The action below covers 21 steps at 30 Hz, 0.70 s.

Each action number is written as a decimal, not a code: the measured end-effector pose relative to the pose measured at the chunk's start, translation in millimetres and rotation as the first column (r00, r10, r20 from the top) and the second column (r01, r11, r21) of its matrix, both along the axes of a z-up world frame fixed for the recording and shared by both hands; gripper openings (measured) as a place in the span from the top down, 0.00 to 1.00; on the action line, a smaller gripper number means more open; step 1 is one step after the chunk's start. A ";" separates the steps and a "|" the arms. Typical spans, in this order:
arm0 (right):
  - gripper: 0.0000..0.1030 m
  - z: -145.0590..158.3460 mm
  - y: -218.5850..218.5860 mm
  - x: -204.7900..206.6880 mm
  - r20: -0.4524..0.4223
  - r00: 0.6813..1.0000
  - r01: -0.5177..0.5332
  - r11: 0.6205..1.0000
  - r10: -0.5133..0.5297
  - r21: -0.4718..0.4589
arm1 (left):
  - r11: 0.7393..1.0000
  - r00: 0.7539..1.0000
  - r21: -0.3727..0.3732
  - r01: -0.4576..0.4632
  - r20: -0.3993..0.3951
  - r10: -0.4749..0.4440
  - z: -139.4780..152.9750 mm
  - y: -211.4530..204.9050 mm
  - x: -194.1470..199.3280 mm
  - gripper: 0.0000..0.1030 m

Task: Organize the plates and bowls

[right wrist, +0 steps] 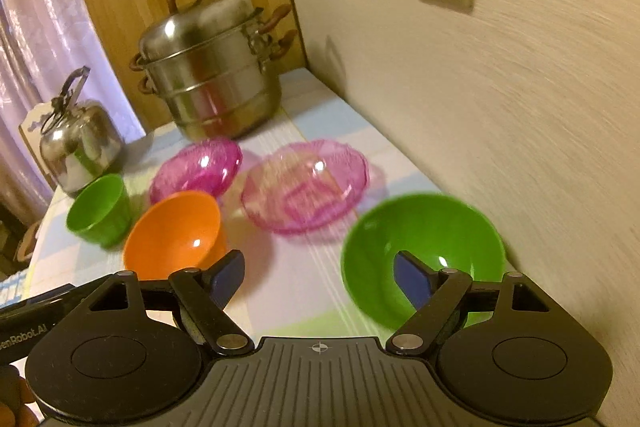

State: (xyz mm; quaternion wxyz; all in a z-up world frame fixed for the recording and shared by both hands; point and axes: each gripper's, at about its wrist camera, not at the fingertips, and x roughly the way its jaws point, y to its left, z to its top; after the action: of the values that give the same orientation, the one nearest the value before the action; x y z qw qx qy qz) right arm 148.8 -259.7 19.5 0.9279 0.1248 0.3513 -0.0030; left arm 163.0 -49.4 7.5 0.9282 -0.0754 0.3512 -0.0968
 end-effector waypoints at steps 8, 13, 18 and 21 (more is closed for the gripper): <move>0.21 -1.0 -3.4 -40.5 -0.011 1.000 -0.014 1.000 0.014 -0.001 | 1.000 1.000 0.012 -0.024 -0.003 0.024 7.5 1.4 -40.1 0.19; 0.21 -1.7 -5.6 -54.5 -0.018 1.000 -0.026 1.000 0.026 -0.005 | 0.999 0.999 0.011 -0.036 -0.021 0.036 6.2 -1.0 -54.5 0.18; 0.21 0.1 -9.9 -59.9 -0.014 1.000 -0.022 1.000 0.022 0.000 | 0.999 0.999 0.022 -0.026 -0.029 0.026 5.5 -7.0 -58.4 0.18; 0.21 0.6 -13.2 -61.8 -0.016 1.000 -0.014 1.000 0.014 0.002 | 0.999 0.999 0.024 -0.024 -0.024 0.025 7.1 -8.6 -57.7 0.18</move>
State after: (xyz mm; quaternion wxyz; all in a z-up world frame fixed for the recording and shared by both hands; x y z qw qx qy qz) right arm 87.1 -272.9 20.1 0.9250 0.1231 0.3596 0.0028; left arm 105.3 -58.0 14.6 0.9258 -0.0700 0.3627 -0.0805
